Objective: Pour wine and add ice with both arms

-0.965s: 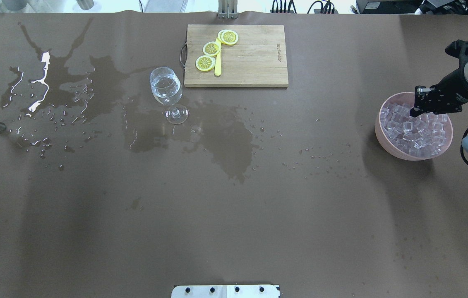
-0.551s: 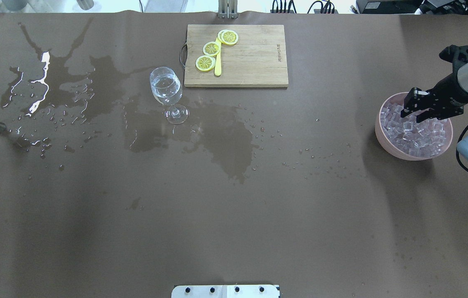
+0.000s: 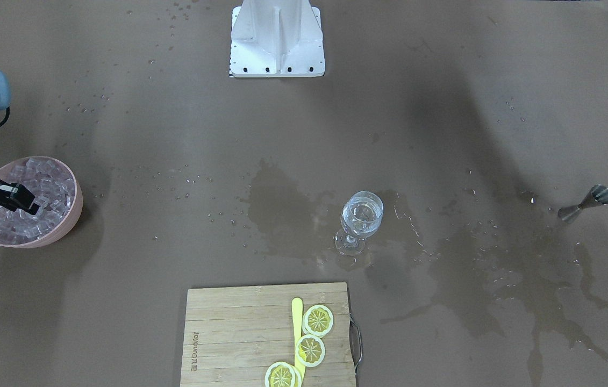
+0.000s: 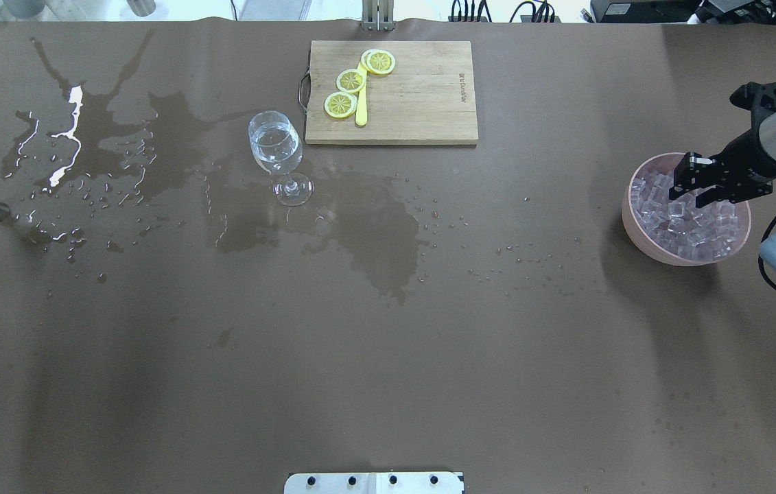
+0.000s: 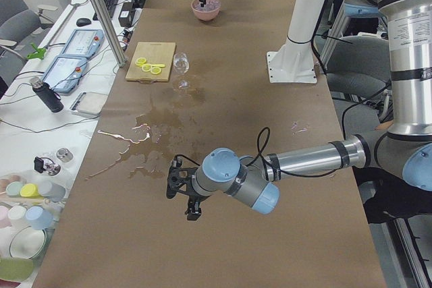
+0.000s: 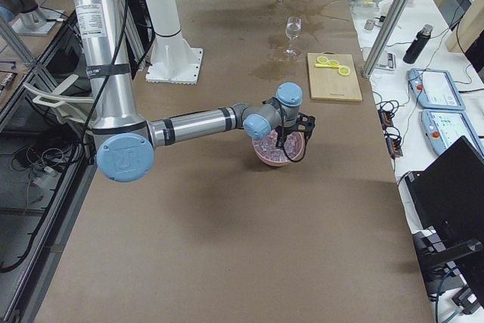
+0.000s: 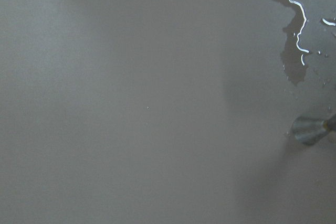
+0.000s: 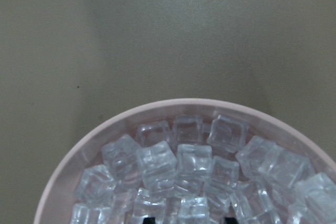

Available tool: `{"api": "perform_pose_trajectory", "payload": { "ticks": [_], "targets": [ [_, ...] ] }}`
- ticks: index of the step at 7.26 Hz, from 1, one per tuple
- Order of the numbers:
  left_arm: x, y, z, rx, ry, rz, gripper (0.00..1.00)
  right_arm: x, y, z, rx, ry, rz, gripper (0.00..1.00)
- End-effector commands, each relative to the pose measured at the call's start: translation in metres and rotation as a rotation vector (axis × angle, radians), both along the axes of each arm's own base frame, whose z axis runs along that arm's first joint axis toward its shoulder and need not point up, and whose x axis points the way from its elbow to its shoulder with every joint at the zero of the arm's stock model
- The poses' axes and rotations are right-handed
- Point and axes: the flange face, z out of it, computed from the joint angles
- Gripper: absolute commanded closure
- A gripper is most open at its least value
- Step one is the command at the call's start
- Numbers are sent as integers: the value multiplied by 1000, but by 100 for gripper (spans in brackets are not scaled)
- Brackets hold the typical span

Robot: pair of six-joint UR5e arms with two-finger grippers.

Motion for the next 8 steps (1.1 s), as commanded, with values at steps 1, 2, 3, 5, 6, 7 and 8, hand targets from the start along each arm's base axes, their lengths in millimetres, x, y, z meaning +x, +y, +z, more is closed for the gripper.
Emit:
{"api": "perform_pose_trajectory", "payload": {
  "ticks": [1, 2, 3, 5, 6, 7, 8],
  "targets": [
    [1, 10, -10, 1, 79, -109, 2, -6, 0, 11, -8, 19, -5, 47],
    [2, 27, -4, 18, 93, -125, 2, -10, -1, 11, -9, 20, -10, 47],
    [1, 38, 1, 29, 76, -140, 2, -10, -2, 11, -9, 20, -10, 47],
    [1, 63, 9, 45, 73, -145, 2, -11, 0, 13, -13, 22, -12, 47],
    [2, 60, 8, 42, 74, -145, 2, -12, 2, 15, -12, 20, -14, 48],
    [2, 47, 3, 24, 74, -144, 2, -13, 4, 16, -9, 19, -17, 50],
    [2, 32, -15, -7, 72, -144, 2, -15, 5, 16, -11, 19, -20, 51]
  ]
}}
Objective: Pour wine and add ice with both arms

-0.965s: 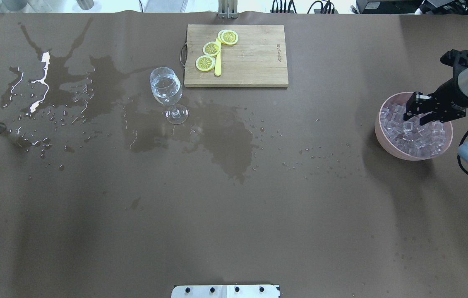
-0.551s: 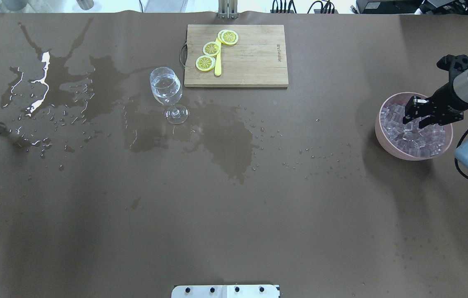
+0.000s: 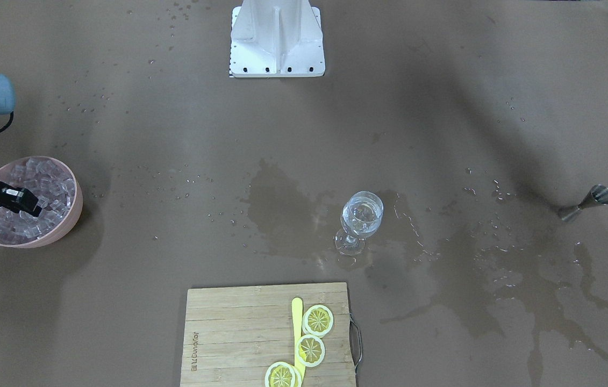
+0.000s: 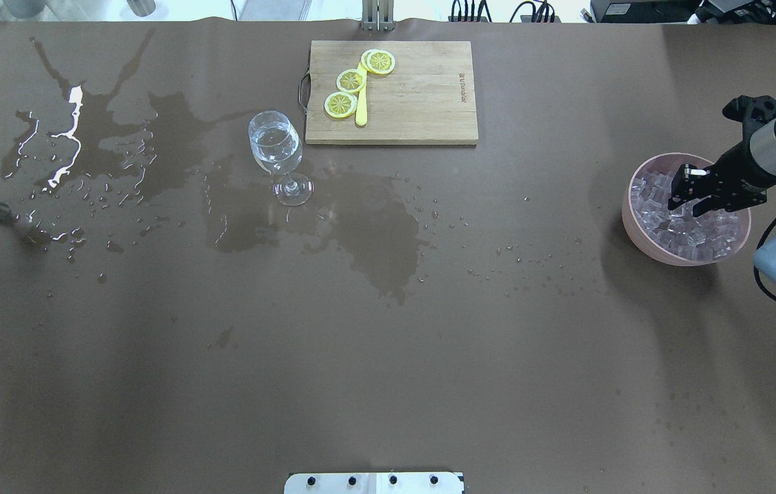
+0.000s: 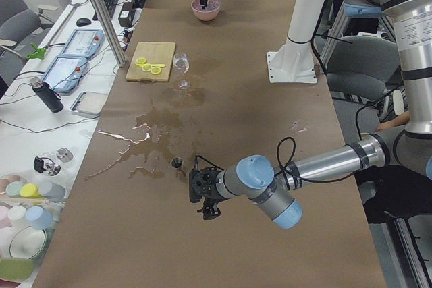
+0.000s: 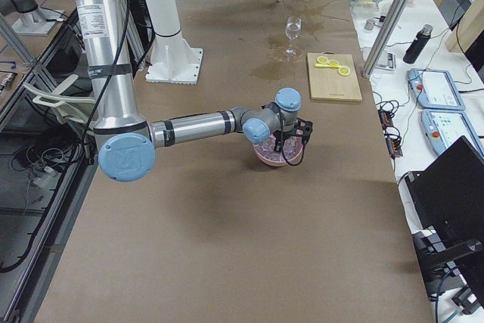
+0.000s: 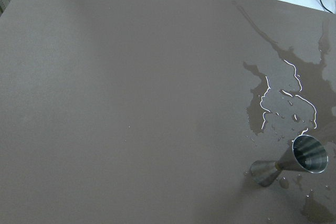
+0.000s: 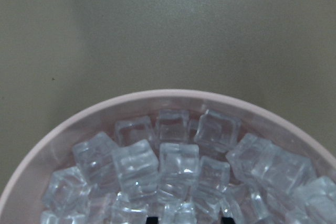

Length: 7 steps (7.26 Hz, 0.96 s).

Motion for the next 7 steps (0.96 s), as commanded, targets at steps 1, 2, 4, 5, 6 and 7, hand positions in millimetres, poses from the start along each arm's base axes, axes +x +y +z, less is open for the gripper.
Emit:
{"api": "perform_pose_trajectory", "payload": {
  "ticks": [1, 2, 4, 5, 6, 7],
  "targets": [
    [2, -19, -43, -41, 0, 6, 2, -5, 3, 1, -2, 1, -6, 51],
    [2, -21, -60, -29, 6, -1, 2, -7, 4, 1, -3, 1, -8, 51],
    [33, -33, -79, -40, -20, -31, 2, -9, 5, 2, -4, 2, -13, 58],
    [58, -38, -80, -40, -44, -43, 2, -10, 5, 2, -4, 3, -13, 70],
    [76, -41, -82, -1, -66, -49, 2, -10, 5, 1, -4, 1, -13, 77],
    [89, -41, -85, 24, -51, -63, 2, -10, 5, 0, -3, 1, -13, 84]
  ]
}}
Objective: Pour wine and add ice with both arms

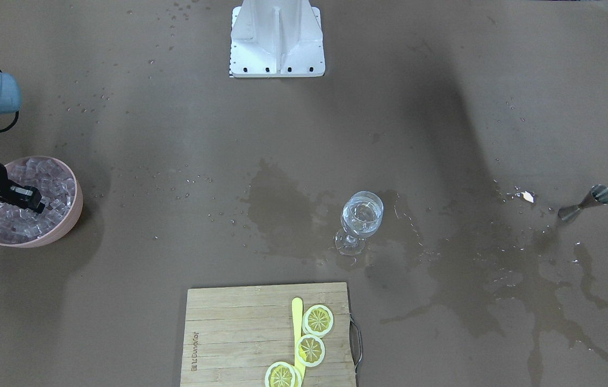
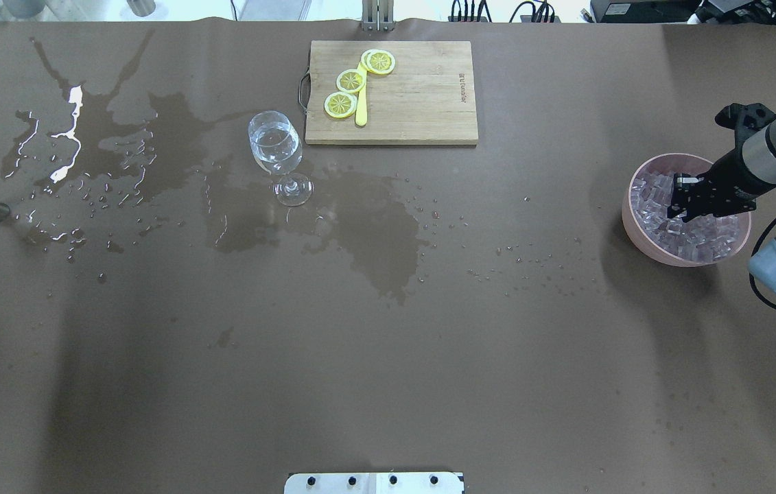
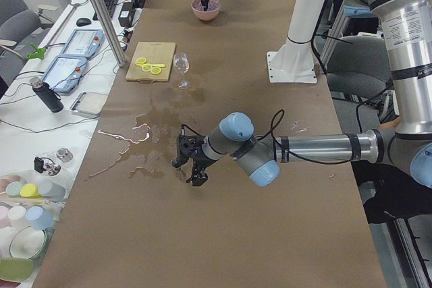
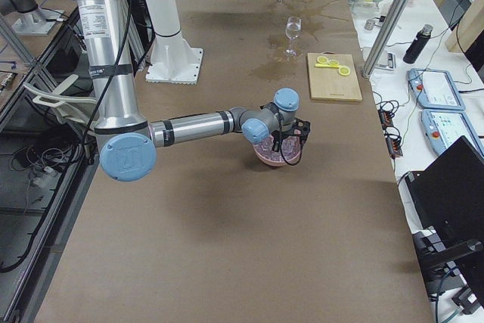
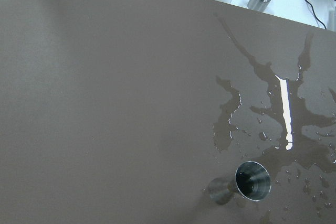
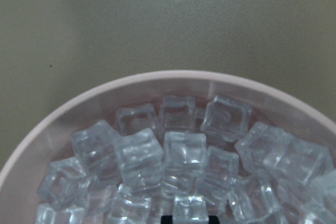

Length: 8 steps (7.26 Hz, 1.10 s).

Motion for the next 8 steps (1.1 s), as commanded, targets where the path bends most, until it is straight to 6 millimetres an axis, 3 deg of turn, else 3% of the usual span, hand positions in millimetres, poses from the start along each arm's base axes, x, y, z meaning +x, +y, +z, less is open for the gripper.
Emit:
{"api": "perform_pose_trajectory", "payload": {
  "ticks": [1, 3, 7, 8],
  "targets": [
    [33, -2, -8, 61, 8, -25, 2, 0, -1, -8, 11, -10, 1, 88],
    [56, -3, -12, 147, -9, -42, 2, 7, -5, -32, 32, -37, 9, 88],
    [83, -1, 9, 171, -24, -111, 2, 57, -19, -49, 54, -73, 73, 87],
    [97, 0, 20, 175, -56, -134, 2, 61, -24, -53, 59, -76, 84, 88]
  ]
}}
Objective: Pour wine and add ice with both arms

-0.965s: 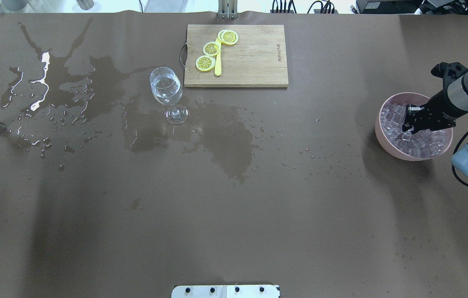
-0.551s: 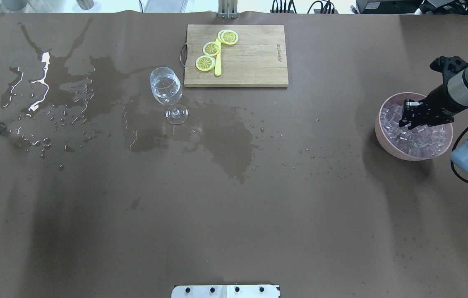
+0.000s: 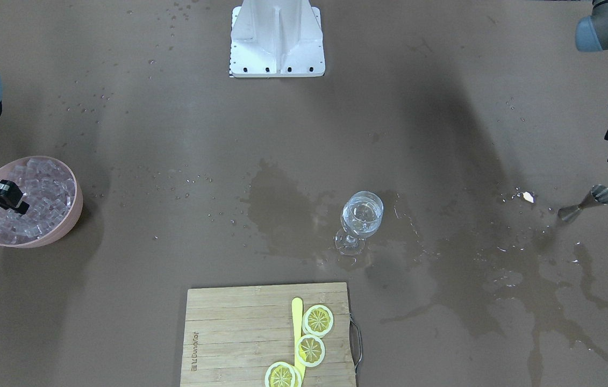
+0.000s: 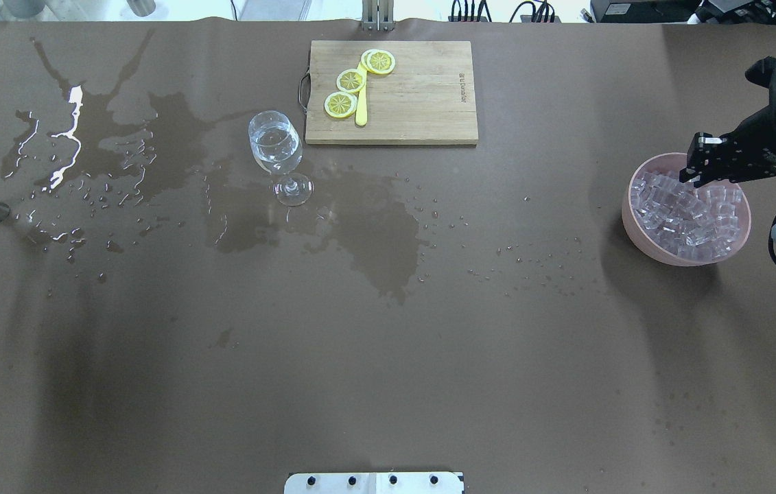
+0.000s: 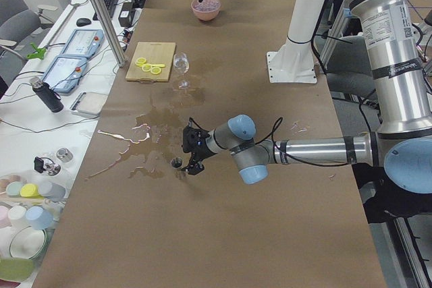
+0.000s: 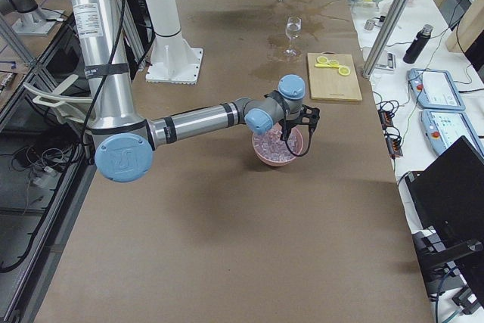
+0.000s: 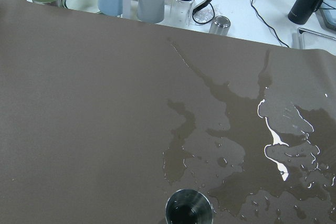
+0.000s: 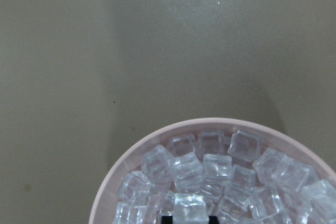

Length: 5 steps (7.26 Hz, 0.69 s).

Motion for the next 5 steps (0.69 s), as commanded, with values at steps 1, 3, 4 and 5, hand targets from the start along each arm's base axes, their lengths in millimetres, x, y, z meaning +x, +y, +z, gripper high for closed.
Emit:
{"api": "perform_pose_trajectory", "payload": {
  "ticks": [1, 3, 4, 5],
  "targets": [
    [20, 1, 13, 15, -32, -37, 2, 14, -17, -18, -4, -1, 28, 88],
    [44, 2, 17, 17, -43, -70, 2, 28, -30, -42, 7, 8, 39, 88],
    [51, 4, 19, 21, -55, -73, 2, 36, -33, -47, -4, 15, 50, 96],
    [58, 6, 19, 33, -62, -73, 2, 42, -36, -49, 29, 24, 42, 100]
  ]
}}
